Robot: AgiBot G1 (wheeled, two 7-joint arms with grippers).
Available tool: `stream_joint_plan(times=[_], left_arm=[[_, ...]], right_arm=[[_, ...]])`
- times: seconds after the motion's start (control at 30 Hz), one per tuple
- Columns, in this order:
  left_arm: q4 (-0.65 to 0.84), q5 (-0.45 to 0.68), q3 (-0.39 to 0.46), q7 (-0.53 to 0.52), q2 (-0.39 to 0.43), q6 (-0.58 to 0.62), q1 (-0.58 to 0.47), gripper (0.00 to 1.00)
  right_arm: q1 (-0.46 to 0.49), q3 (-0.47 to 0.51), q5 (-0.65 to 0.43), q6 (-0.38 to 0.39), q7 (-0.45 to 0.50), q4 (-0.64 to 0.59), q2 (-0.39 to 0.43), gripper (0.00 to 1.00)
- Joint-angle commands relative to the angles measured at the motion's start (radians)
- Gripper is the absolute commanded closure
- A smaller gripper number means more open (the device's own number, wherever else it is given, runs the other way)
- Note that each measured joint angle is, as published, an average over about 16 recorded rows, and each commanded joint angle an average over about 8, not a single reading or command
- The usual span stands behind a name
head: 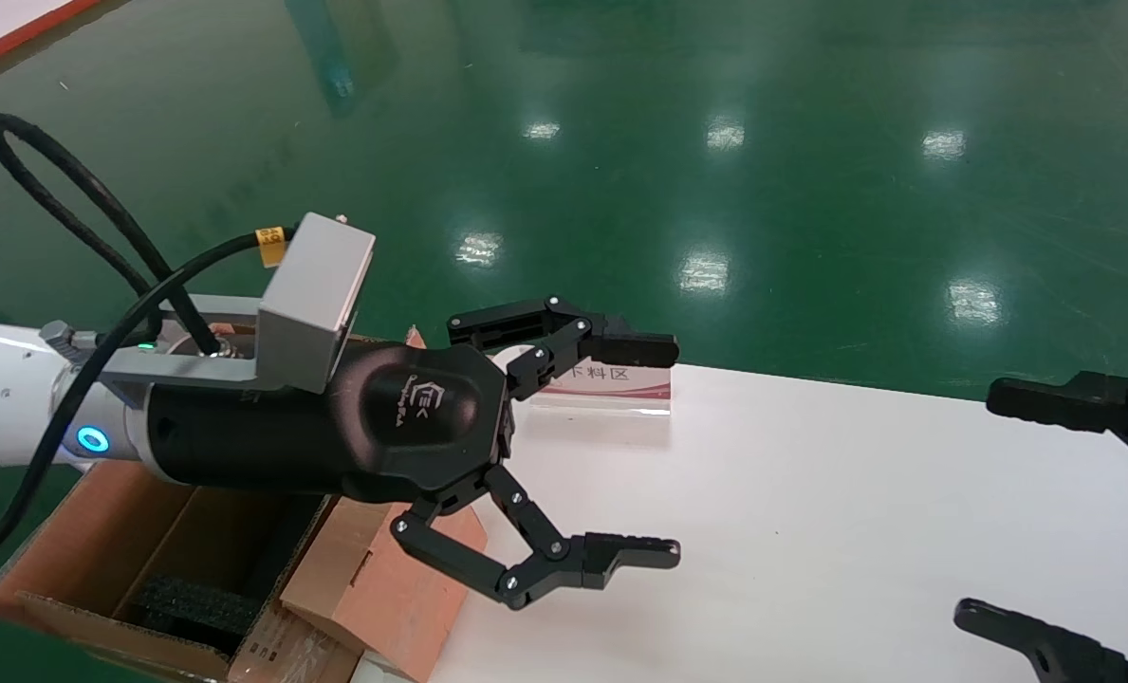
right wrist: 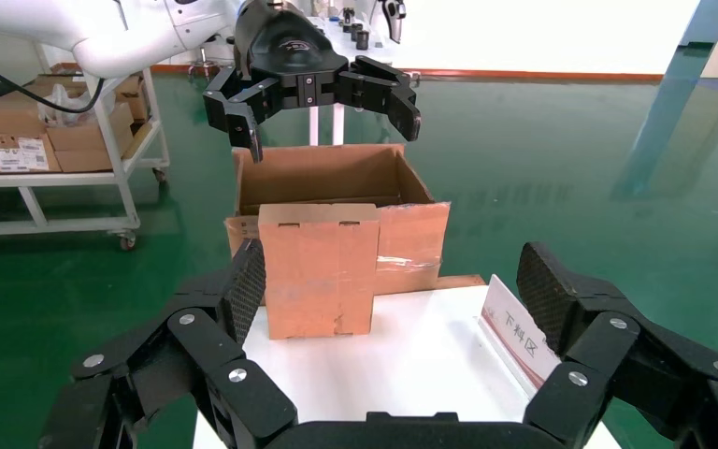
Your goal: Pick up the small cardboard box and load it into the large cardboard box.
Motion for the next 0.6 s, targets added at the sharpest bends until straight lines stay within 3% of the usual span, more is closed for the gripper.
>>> stream_joint_plan(times=[0.03,0.6], left_arm=[[0.0,0.0,0.0,0.0,0.0,0.0,0.0,0.0],[0.0,0.024,0.011,-0.019,-0.007,-0.012,-0.001,0.0]], right_arm=[[0.0,0.0,0.0,0.0,0.0,0.0,0.0,0.0],[0.0,0.0,0.0,0.0,0.0,0.0,0.0,0.0]])
